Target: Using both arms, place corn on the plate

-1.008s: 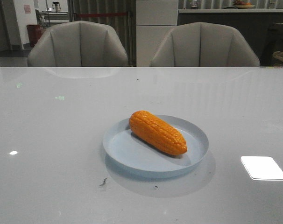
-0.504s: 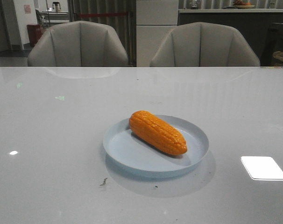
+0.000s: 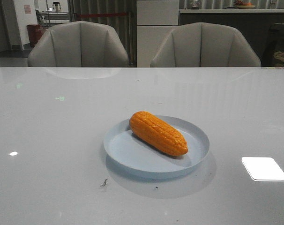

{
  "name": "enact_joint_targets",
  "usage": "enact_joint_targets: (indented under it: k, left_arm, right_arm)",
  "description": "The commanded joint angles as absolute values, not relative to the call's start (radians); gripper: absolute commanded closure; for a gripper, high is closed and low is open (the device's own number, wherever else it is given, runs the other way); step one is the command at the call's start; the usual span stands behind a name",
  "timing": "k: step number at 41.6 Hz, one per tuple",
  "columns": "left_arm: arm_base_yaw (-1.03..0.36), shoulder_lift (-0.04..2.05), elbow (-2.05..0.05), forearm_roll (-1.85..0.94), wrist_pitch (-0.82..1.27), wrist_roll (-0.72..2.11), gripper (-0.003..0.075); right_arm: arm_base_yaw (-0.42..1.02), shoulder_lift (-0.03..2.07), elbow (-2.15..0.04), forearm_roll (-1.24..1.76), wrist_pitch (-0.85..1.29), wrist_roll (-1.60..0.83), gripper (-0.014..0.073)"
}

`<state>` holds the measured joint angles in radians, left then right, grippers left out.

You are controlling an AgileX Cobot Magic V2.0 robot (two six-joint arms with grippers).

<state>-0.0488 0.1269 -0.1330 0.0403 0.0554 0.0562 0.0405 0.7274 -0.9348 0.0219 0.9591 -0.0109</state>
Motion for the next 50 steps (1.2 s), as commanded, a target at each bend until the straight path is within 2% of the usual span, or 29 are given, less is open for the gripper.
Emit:
enact_joint_targets:
  k: [1, 10, 16, 50]
  left_arm:
    - [-0.047, 0.075, -0.099, 0.016, -0.04, 0.044, 0.0627]
    - [-0.047, -0.031, 0.052, -0.072, -0.058, 0.044, 0.0627]
    - [-0.047, -0.023, 0.048, -0.076, 0.042, 0.044, 0.0627]
    - [-0.047, -0.023, 0.048, -0.076, 0.044, 0.044, 0.0627]
  right_arm:
    - [0.034, 0.728, -0.959, 0.022, 0.897, -0.014, 0.002]
    - [0.034, 0.728, -0.959, 0.022, 0.897, -0.014, 0.002]
    - [0.034, 0.728, -0.959, 0.022, 0.898, -0.014, 0.002]
    - [0.033, 0.728, -0.959, 0.0, 0.897, -0.014, 0.0021]
